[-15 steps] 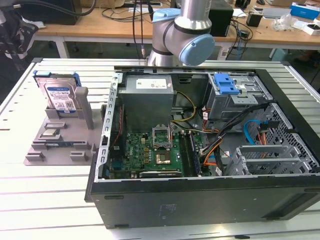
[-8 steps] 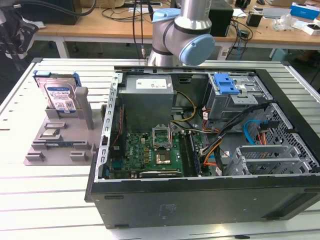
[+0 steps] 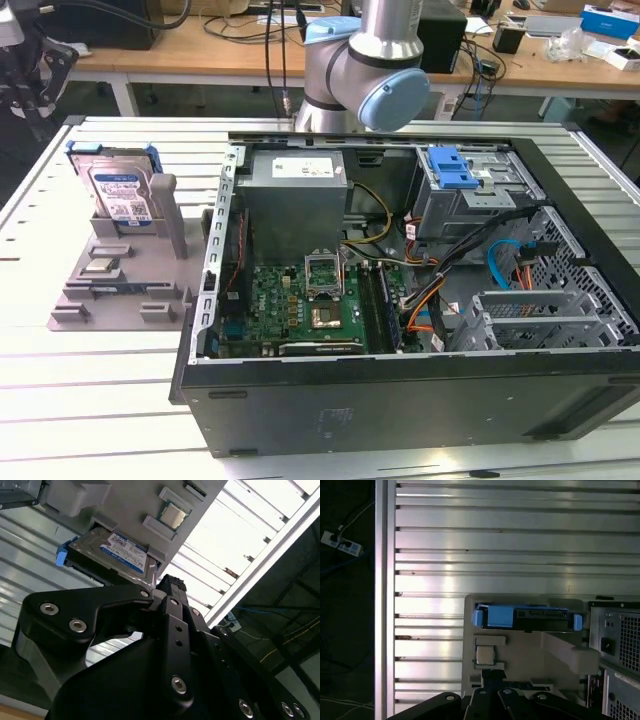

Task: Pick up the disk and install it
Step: 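Pick up the disk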

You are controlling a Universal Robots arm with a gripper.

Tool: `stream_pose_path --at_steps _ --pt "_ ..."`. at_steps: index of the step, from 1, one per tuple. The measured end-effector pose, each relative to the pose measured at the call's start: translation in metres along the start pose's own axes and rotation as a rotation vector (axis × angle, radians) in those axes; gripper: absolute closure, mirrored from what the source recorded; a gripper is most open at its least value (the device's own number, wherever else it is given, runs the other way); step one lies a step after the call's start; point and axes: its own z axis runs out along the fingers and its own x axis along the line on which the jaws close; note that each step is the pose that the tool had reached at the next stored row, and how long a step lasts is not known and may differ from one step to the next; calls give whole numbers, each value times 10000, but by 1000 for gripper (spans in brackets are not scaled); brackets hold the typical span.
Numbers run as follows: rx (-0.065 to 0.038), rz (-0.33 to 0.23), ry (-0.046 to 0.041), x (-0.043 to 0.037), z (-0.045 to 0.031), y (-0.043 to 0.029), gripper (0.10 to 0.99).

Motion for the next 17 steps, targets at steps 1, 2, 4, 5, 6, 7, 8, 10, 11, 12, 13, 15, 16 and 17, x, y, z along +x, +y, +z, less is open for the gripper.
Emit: stream_pose_path --at_steps 1,2,4,5,6,7,8,10,11,12,13,15,16,17 --pt "-3 -190 -3 0 0 0 980" --pt "-4 -360 -4 0 -1 0 980" --pt "-12 -877 -13 0 0 0 980" --pt "-15 -1089 -16 0 0 0 980" --pt "-20 -1465 -22 0 0 0 980" --pt "-26 -1978 -29 0 0 0 980" --pt "-32 -2379 -36 0 0 0 980" --pt "-42 -3120 -46 0 0 0 980" --pt "-44 -3349 -50 0 0 0 980" --pt "-47 -3531 -53 0 0 0 980" --pt "-51 -3812 -57 0 0 0 980" --pt "-57 -4248 -64 0 0 0 980" --pt "-59 -4416 -66 0 0 0 980" --pt "-62 -4637 -69 0 0 0 980"
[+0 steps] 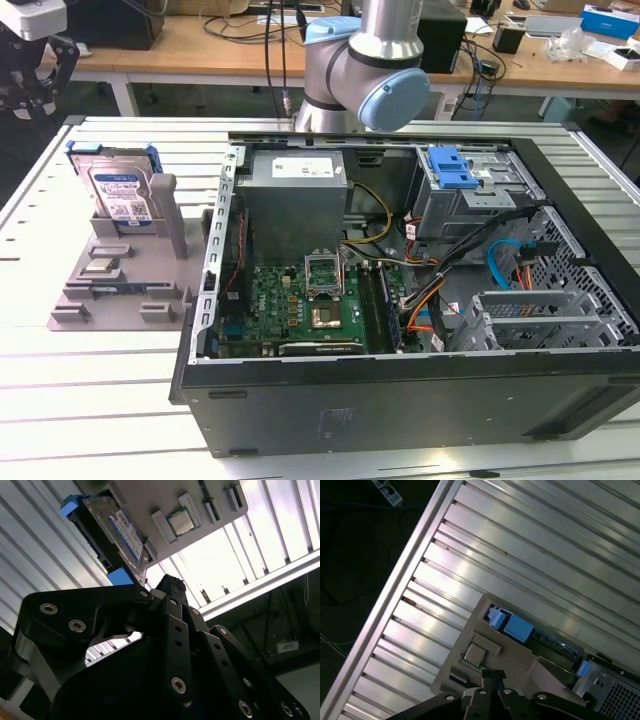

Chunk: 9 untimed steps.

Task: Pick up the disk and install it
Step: 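Pick up the disk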

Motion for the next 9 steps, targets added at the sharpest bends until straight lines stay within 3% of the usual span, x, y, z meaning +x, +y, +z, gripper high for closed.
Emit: stream_pose_path --at_steps 8,9 --pt "-21 -1555 -23 0 0 0 980" --pt "-26 -1947 -29 0 0 0 980"
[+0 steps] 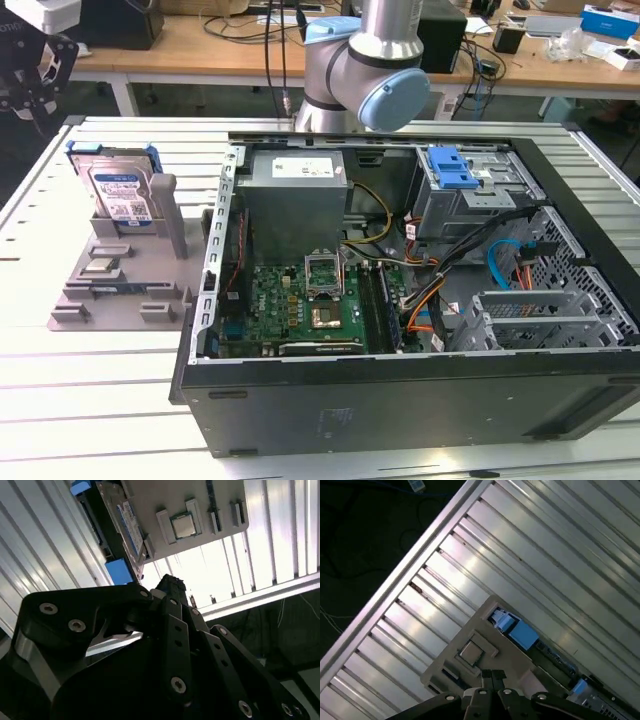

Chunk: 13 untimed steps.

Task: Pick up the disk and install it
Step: 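Pick up the disk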

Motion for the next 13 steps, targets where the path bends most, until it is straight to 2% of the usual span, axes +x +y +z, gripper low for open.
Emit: stream_pose_path --at_steps 11,12,13 --pt "-30 -2231 -34 0 0 0 980" --pt "-37 -2753 -42 0 0 0 980" --pt "-39 -2944 -45 0 0 0 980"
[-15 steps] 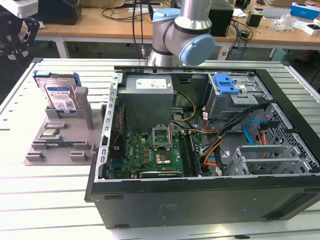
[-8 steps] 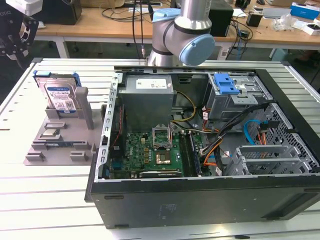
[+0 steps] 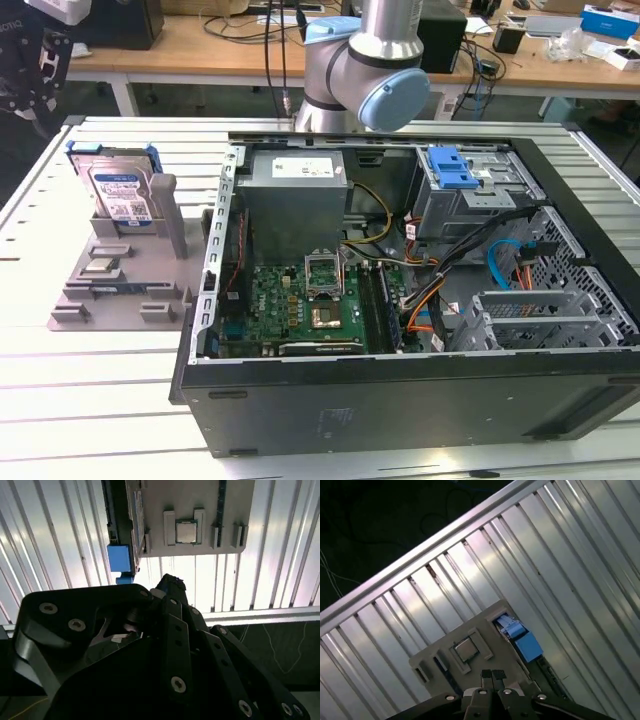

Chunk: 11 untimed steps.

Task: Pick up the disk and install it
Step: 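Pick up the disk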

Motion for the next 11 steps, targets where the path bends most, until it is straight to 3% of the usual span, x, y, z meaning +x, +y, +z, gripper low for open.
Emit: stream_pose_path --at_steps 11 --pt "-27 -1997 -30 0 0 0 980"
